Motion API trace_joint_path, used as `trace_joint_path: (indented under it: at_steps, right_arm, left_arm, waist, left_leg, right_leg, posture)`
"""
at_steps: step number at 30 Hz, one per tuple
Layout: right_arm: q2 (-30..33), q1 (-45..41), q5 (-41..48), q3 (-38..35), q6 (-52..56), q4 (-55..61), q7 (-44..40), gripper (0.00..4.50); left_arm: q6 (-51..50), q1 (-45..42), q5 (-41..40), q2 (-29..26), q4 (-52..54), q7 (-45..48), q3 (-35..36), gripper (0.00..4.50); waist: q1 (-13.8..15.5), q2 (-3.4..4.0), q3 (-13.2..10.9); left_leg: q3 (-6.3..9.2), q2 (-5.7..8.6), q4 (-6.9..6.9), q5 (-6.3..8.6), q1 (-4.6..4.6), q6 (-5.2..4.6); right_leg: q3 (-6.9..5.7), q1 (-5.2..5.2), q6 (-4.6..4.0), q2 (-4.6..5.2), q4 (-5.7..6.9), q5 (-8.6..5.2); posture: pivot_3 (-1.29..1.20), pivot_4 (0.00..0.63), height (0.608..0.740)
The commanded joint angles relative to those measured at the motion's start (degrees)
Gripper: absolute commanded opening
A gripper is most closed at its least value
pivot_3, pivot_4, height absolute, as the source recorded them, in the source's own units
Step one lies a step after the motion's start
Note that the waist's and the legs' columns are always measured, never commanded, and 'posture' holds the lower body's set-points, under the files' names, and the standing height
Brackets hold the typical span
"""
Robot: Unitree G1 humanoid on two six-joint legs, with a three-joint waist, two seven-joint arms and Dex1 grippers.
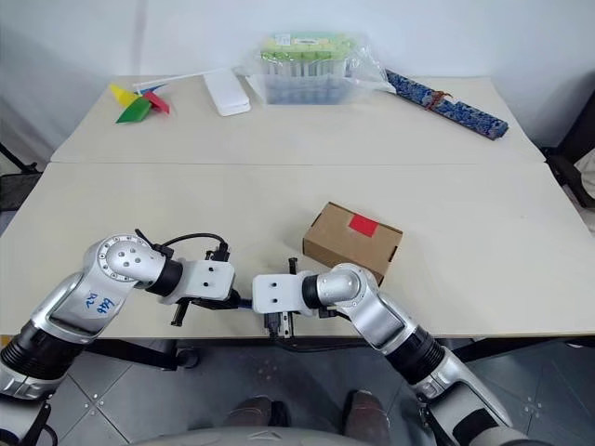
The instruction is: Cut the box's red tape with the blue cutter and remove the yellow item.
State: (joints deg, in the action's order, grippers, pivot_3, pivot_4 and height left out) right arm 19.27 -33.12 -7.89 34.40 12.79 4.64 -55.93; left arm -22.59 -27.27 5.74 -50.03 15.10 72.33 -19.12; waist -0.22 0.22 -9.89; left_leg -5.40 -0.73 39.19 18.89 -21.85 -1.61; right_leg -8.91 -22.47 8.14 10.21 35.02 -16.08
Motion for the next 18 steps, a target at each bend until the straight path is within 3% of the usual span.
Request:
trace_joint_path:
  at_steps: [1, 6, 11, 14, 18]
  right_arm:
    - [-0.11, 0.08, 0.26, 0.16, 0.17, 1.12, -0.81, 0.03]
    - [1.21, 0.14, 5.51, -6.40, 7.04, 8.20, -1.34, 0.03]
    - [4.07, 0.54, 18.46, -19.51, 24.75, 21.83, -1.51, 0.03]
    - [7.63, -1.33, 26.63, -28.50, 36.46, 26.79, -1.07, 0.60]
    - [11.02, -6.38, 32.68, -36.30, 45.47, 26.85, 2.11, 1.91]
  left_arm:
    - [-0.44, 2.51, 0.68, 0.86, -0.51, 0.24, -3.37, 0.43]
    - [0.38, 3.43, -0.63, 1.32, -1.74, -2.36, 0.42, 0.43]
    - [5.42, 5.43, -4.05, 0.64, -5.16, -5.47, 8.31, 0.43]
    - [13.66, 5.46, -7.13, 1.08, -9.78, -8.47, 14.51, 0.43]
    - [24.42, 2.88, -8.61, 1.78, -16.97, -11.74, 18.95, 0.43]
  waist:
    - [0.00, 0.00, 0.00]
    - [0.22, 0.00, 0.00]
    - [0.22, -0.02, -0.02]
    - [0.15, -0.04, -0.04]
    - [0.03, -0.04, -0.05]
  left_leg:
    - [0.00, 0.00, 0.00, 0.00, 0.01, 0.00]
    - [0.00, 0.00, 0.00, 0.00, 0.00, 0.01]
    - [0.06, -0.09, 0.00, 0.00, -0.04, 0.00]
    - [0.06, -0.08, 0.00, 0.00, -0.08, 0.00]
    - [0.04, -0.06, 0.00, 0.00, -0.29, 0.00]
  right_leg:
    - [0.00, 0.00, 0.00, 0.00, 0.00, 0.00]
    - [0.02, 0.00, 0.00, 0.01, -0.01, 0.00]
    - [0.00, -0.01, 0.00, 0.03, -0.02, 0.00]
    - [-0.02, -0.05, -0.01, 0.02, -0.03, 0.00]
    - [-0.03, -0.27, -0.05, 0.02, -0.03, 0.01]
  posture:
    - [0.00, 0.150, 0.740]
    - [0.00, 0.150, 0.740]
    - [0.00, 0.150, 0.740]
    - [0.00, 0.150, 0.740]
    - [0.00, 0.150, 0.740]
